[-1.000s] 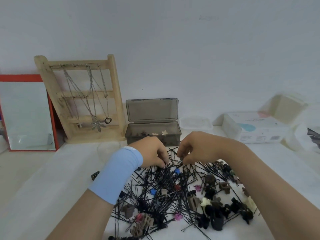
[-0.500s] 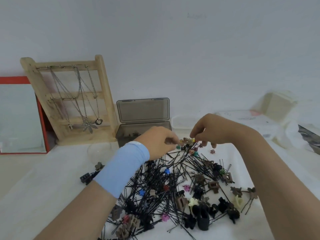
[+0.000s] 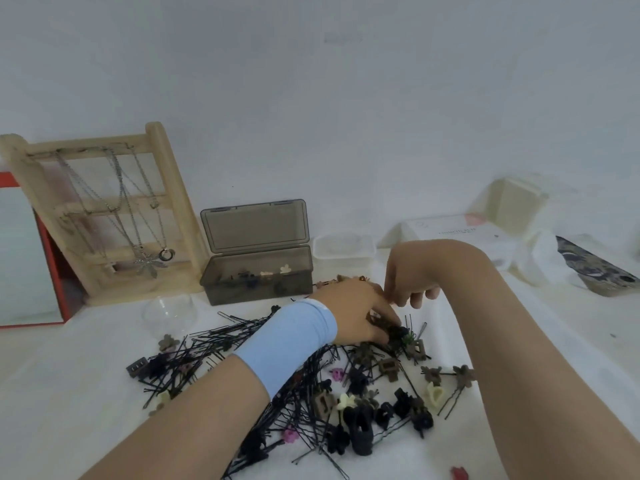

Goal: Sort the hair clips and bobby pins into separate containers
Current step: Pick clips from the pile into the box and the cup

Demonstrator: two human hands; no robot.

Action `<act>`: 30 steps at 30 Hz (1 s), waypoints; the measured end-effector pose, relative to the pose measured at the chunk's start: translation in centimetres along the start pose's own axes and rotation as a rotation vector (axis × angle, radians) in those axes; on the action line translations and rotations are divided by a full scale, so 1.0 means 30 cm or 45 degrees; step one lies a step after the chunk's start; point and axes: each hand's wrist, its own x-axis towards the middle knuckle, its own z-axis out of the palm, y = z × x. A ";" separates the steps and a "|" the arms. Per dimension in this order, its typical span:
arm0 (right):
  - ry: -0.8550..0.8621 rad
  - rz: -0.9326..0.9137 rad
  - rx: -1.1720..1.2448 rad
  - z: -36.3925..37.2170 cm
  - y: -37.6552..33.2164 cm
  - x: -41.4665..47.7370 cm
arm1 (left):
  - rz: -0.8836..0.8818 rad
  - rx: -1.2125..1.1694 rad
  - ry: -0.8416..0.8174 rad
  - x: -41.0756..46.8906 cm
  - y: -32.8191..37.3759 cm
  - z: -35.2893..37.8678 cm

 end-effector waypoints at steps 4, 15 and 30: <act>-0.066 -0.021 0.022 0.006 -0.007 0.001 | -0.059 -0.048 0.100 -0.026 -0.029 -0.032; -0.066 -0.038 -0.197 0.096 -0.056 -0.065 | -0.198 -0.019 0.165 -0.057 -0.028 0.008; 0.253 -0.280 0.201 0.108 -0.089 -0.037 | -0.336 -0.294 0.359 -0.142 -0.112 -0.070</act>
